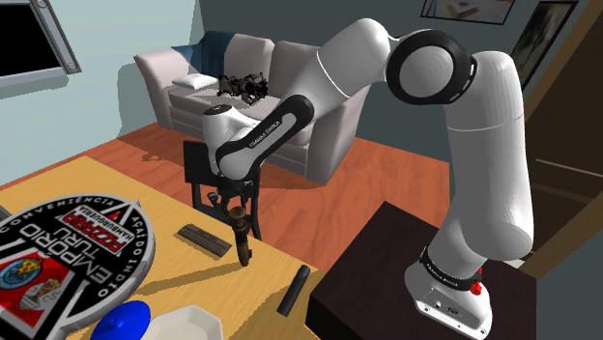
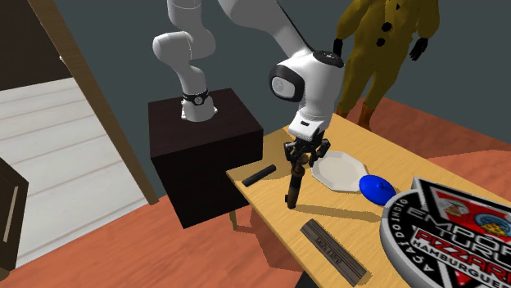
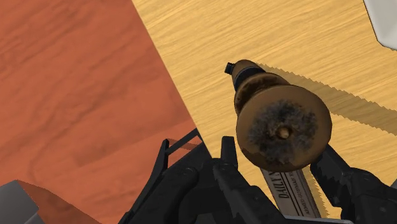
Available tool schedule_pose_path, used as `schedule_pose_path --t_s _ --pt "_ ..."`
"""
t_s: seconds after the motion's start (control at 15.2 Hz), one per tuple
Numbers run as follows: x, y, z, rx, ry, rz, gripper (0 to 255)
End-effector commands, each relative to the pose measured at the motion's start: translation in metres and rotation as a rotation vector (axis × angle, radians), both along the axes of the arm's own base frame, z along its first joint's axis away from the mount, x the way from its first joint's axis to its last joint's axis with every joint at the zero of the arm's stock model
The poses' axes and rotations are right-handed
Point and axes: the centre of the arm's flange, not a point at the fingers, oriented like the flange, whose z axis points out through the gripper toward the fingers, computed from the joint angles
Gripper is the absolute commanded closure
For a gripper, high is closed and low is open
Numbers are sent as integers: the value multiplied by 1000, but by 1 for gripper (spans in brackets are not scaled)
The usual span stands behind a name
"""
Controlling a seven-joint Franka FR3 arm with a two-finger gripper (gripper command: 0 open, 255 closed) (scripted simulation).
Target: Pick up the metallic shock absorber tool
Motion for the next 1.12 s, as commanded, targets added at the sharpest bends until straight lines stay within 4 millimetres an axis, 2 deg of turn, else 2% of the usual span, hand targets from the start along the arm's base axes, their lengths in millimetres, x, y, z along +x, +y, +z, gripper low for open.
schedule_pose_path --t_s 0.0,0.13,1.06 --pt "0 0 0 0 0 0 255" --pt "0 0 -1 0 1 0 255" --pt "0 0 73 0 1 0 255"
